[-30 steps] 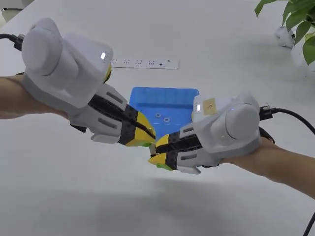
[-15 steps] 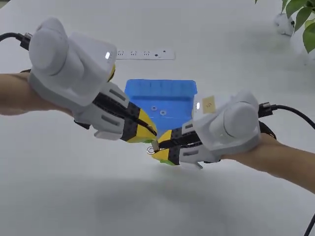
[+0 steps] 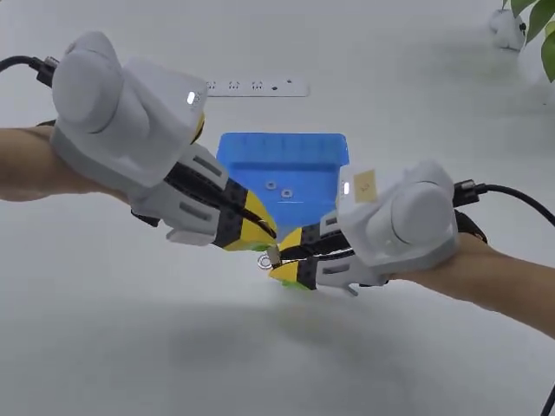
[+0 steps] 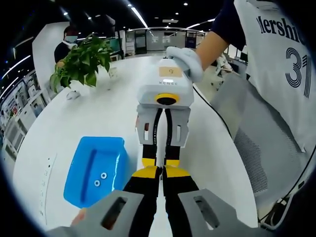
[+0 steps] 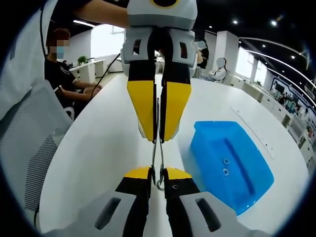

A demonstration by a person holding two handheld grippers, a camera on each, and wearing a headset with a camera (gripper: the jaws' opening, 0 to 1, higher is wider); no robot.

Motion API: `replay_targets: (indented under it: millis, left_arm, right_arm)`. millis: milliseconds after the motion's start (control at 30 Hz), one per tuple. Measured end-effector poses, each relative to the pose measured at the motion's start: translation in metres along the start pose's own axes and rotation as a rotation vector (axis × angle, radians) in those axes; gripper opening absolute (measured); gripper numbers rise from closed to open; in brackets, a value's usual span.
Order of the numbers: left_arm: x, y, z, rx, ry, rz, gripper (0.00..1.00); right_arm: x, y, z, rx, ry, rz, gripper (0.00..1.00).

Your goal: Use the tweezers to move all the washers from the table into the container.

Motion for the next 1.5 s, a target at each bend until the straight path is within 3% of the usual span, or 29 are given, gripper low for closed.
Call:
replay_targets:
  millis: [433,567,1000,1133,1267,1500]
  left_arm:
    - [0.002,0.002,-0.003,0.014,0.007,0.002,0.06]
    - [0.002,0.0,-0.005,0.01,0.012,0.009,0.06]
    - [0.01,-0.003,-0.007,0.008,0.009,0.031,0.06]
    - [0.006,-0.002,-0.007,0.008,0.03,0.028,0.06]
    - [0.001,-0.001,-0.007,0.024,0.036,0.019,0.06]
    - [-0.005,-0.008,0.002,0.01,0.03,0.022,0.06]
  right_arm:
    - [0.001,0.004,-0.003,0.006,-0.002,-0.017,0.12]
    - [0.007,0.002,-0.002,-0.003,-0.032,-0.044,0.19]
    - [-0.003,0.0,-0.001,0.003,0.0,-0.034,0.1]
    - [0.001,-0.001,0.0,0.004,0.004,0.008,0.1]
    - [0.003,-0.002,0.001,0.009,0.002,0.012,0.1]
    - [0.004,-0.013,0.006,-0.005,0.001,0.013,0.1]
Point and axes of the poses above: the centre of the closed fingertips' face, and the gripper's own axes: z roughly backward along the fingers, x roughly to its left, y roughly out of its underside, the point moved 1 cm from there along z, roughly backward along the fingers, and after that the axes turned 14 degrees about y, right-handed, at the moved point
